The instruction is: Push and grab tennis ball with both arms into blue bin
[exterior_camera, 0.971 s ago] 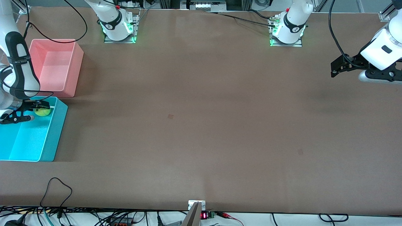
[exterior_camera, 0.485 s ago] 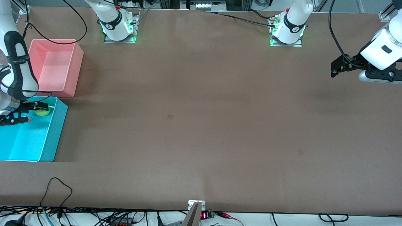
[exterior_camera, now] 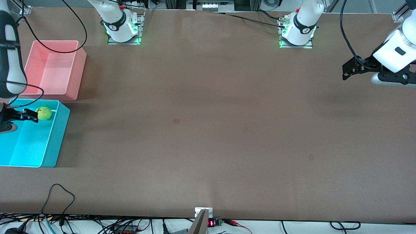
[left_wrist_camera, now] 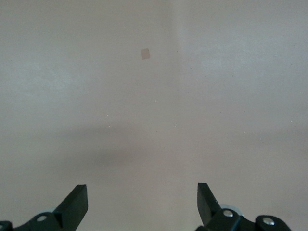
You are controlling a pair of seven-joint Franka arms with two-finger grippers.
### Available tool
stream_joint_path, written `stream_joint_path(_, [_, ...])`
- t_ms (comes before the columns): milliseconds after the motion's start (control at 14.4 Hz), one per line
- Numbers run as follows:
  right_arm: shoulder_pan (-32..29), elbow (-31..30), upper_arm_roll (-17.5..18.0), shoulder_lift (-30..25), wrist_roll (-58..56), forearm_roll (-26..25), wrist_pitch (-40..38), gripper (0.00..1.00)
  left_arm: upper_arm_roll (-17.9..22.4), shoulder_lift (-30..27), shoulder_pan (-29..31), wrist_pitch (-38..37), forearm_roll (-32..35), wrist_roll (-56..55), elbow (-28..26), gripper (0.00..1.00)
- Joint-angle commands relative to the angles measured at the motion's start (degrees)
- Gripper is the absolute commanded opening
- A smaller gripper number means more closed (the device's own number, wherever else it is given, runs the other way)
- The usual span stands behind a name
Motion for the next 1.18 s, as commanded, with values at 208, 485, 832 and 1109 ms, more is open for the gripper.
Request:
stream_joint_path(208, [7.4, 7.5, 3.3, -9.3, 10.8, 4.8, -21.7, 1.00, -0.2, 1.0, 0.2, -1.4, 0.9, 1.2, 2.0, 1.00])
stream_joint_path(485, [16.1, 7.9, 3.4, -15.4, 26.7, 5.0, -28.2, 1.00, -0.2, 1.0, 0.1, -1.3, 1.0, 1.2, 2.0, 1.00])
stream_joint_path(832, [18.8, 9.2, 3.3, -18.1, 31.5, 5.0, -32.3, 1.00, -0.2, 1.0, 0.1, -1.5, 0.9, 1.2, 1.9, 1.00])
stream_joint_path(1109, [18.8, 9.3, 3.2, -17.8, 31.6, 5.2, -33.0, 1.00, -0.2, 1.0, 0.1, -1.4, 0.9, 1.2, 2.0, 1.00])
